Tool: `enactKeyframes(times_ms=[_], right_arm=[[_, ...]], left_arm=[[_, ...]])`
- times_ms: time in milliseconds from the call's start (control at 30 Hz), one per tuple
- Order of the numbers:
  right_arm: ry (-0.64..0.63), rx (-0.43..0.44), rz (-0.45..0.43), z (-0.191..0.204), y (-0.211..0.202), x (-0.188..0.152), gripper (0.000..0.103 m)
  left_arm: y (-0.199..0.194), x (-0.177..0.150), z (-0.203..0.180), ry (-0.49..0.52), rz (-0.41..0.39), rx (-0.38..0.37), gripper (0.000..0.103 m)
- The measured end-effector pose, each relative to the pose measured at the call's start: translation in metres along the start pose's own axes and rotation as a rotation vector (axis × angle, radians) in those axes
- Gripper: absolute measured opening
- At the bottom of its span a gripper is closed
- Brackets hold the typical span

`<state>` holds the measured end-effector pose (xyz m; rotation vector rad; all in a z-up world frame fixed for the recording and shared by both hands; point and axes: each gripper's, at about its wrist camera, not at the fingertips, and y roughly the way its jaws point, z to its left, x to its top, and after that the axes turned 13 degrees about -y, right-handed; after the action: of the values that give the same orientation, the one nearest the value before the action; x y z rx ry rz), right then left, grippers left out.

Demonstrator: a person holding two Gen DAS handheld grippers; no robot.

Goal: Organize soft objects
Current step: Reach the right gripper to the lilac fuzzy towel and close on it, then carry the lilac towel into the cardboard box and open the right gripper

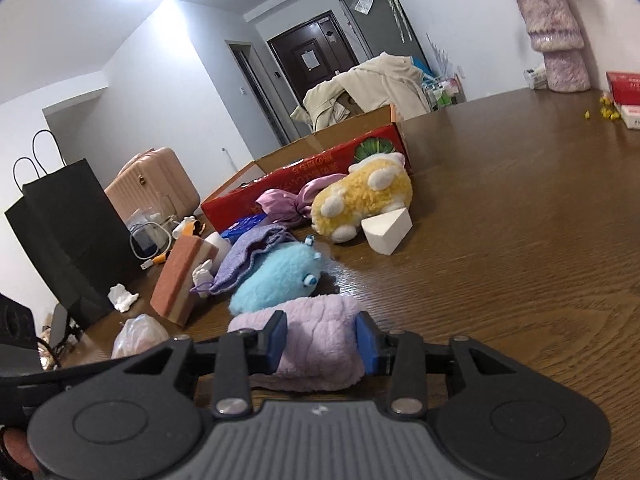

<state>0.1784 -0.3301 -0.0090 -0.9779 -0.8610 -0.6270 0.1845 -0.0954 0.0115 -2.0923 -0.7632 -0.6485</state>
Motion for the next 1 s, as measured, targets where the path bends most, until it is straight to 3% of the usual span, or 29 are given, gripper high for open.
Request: enactKeyframes(times_ms=[100, 267, 600, 833, 1000], right_arm=[[0.005, 0.0, 0.0, 0.0, -0.003, 0.004, 0.029], [-0.016, 0.015, -0.057, 0.008, -0.016, 0.032, 0.028], [-0.132, 0.071, -0.186, 0.014, 0.011, 0.166, 0.027], [-0.179, 0.046, -0.183, -0.016, 0.093, 0.255, 0.027], [-0.121, 0.01, -0.062, -0.07, 0.193, 0.293, 0.026]], left_arm=[[-0.003, 0.001, -0.006, 0.031, -0.016, -0.005, 0.027], [-0.025, 0.028, -0.023, 0.052, -0.078, -0.058, 0.026], [-0.02, 0.165, -0.051, 0.102, -0.141, -0.073, 0.026], [0.063, 0.277, -0.043, 0.096, -0.09, -0.097, 0.027], [0.168, 0.327, -0.011, 0.036, 0.019, -0.055, 0.027]])
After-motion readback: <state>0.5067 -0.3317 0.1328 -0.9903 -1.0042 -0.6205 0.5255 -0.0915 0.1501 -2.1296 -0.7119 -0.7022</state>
